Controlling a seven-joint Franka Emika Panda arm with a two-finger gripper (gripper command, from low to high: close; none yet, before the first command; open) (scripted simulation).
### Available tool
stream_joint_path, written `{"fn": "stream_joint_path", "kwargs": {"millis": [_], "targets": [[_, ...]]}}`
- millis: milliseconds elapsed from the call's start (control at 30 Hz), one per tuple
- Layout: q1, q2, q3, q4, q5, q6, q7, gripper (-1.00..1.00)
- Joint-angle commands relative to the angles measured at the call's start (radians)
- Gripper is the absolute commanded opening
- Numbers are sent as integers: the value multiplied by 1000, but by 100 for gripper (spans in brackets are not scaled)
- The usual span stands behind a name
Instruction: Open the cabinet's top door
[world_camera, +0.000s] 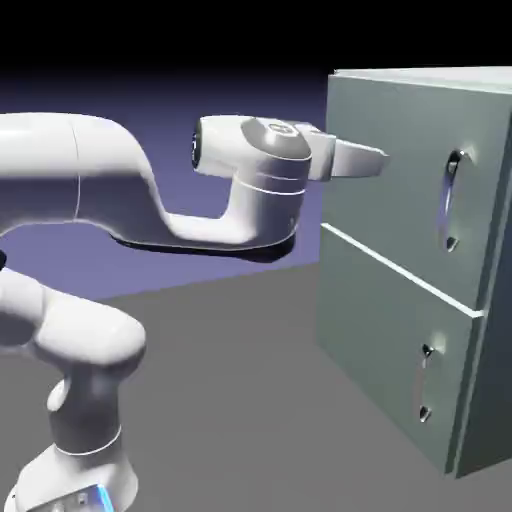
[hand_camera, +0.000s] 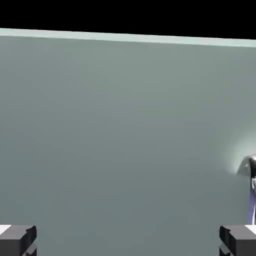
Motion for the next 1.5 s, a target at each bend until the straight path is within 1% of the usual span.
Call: {"fn": "stream_joint_path", "kwargs": {"millis": [0,533,600,767,800,833,1033,1467], "targets": [[15,-7,-18,9,-44,-1,31,0],[250,-112,-297,147,-739,-12,524,0],[252,-114,-300,148,-746,-12,529,0],[430,-68,-398,279,-757,-36,531,0],[430,-68,-398,279,-757,-36,531,-100],[430,-68,-398,279,-757,-36,531,-100],[212,-3,-254,122,-743,-120,639,-100],[-259,-18,128,-192,-507,-261,640,-100]]}}
